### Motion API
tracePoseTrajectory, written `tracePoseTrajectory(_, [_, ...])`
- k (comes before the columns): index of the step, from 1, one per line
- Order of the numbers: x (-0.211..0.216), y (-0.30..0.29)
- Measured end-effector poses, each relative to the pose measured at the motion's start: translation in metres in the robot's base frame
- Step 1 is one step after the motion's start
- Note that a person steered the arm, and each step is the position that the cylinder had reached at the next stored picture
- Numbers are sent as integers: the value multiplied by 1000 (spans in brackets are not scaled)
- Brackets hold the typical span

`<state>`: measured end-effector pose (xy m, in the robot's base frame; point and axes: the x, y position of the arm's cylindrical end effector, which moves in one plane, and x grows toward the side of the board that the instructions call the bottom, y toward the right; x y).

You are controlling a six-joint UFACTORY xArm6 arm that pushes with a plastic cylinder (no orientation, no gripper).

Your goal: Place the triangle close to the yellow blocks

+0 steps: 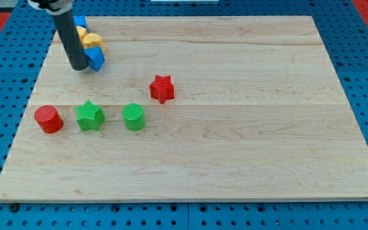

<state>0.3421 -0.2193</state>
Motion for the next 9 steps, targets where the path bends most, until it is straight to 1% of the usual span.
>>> tracePoseTrajectory(1, [7,-3])
tracePoseTrajectory(2, [34,41])
tracePoseTrajectory(3, [17,83])
tracePoseTrajectory(4, [-6,41])
tracePoseTrajectory(5, [-17,-21])
tracePoseTrajectory(6, [-27,-25])
tracePoseTrajectory(7, [-25,-36])
tracePoseTrajectory(8, [-25,-85])
tracePoseTrajectory(9, [-44,-80])
